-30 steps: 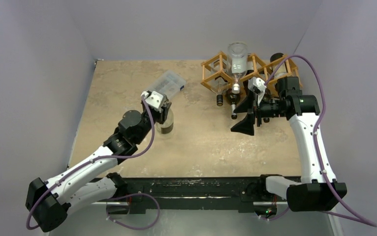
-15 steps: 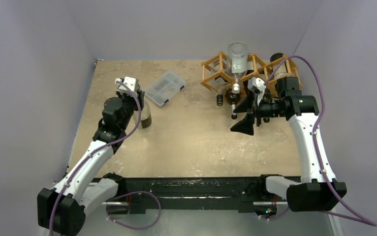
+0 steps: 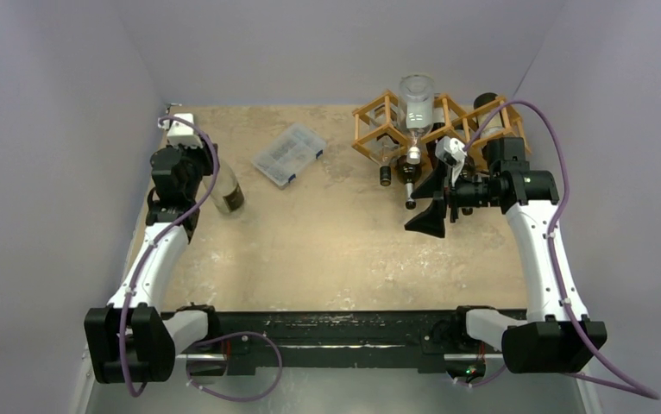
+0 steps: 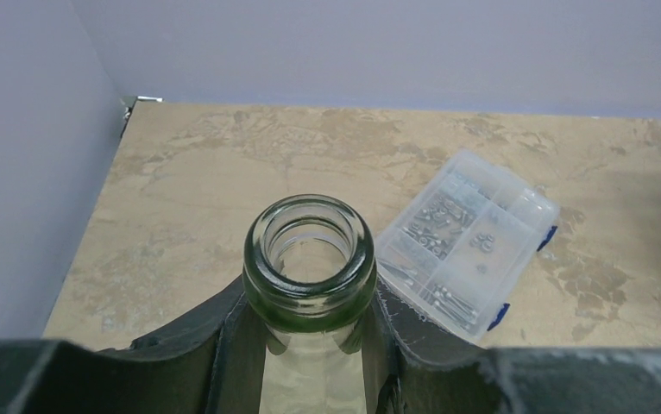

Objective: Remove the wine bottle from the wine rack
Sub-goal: Place the wine bottle at the center of the board.

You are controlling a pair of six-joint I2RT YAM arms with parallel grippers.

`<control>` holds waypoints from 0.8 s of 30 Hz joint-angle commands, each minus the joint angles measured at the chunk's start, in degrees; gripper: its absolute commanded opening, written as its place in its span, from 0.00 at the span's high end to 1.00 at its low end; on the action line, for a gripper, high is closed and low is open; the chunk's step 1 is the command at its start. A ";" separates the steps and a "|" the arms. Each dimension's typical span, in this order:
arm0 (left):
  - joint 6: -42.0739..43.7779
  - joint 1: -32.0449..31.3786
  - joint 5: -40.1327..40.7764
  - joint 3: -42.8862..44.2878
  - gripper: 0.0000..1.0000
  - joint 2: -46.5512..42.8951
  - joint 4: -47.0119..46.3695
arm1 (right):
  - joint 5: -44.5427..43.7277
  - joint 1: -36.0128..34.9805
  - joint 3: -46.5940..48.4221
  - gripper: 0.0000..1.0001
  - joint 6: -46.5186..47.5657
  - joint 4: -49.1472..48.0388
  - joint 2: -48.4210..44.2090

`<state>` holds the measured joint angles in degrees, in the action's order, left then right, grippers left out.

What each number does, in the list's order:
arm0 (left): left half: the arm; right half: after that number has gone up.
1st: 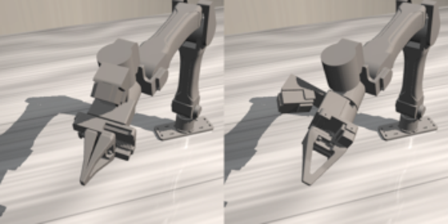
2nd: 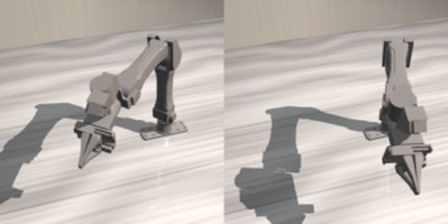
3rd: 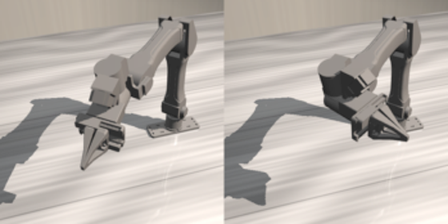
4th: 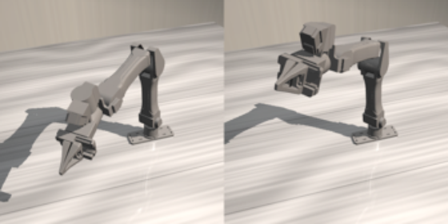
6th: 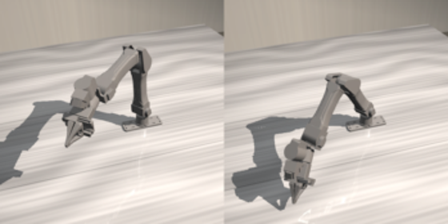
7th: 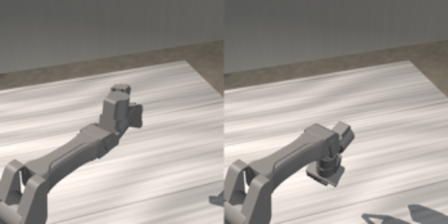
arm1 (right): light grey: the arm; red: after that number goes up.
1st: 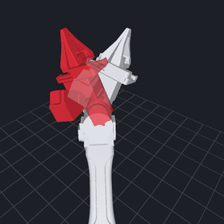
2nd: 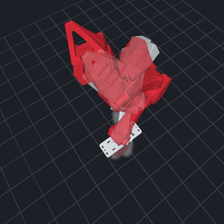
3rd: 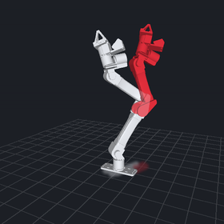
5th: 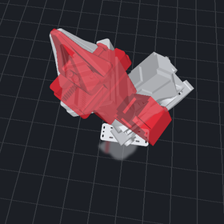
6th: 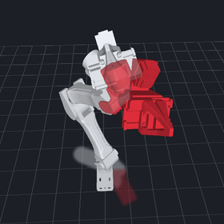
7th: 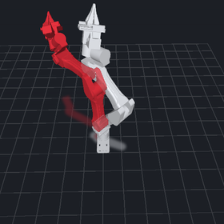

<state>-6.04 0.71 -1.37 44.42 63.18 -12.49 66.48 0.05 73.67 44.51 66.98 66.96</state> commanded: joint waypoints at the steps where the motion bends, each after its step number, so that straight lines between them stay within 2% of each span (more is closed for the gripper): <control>1: -1.96 3.77 -3.70 7.66 1.00 0.05 -13.48 | -0.47 1.42 -0.31 0.01 -0.87 -1.57 -1.35; 14: -4.06 9.86 -6.38 13.33 1.00 6.52 -13.94 | -0.56 1.62 -1.03 0.01 -1.55 -2.40 -1.96; 24: -5.04 11.63 -8.87 15.96 1.00 11.23 -14.48 | -0.73 1.81 -1.27 0.01 -1.80 -2.56 -2.15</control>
<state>-9.08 11.62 -7.62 54.30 75.24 -13.26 65.49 1.56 72.62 43.40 65.43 65.95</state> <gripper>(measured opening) 0.366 0.987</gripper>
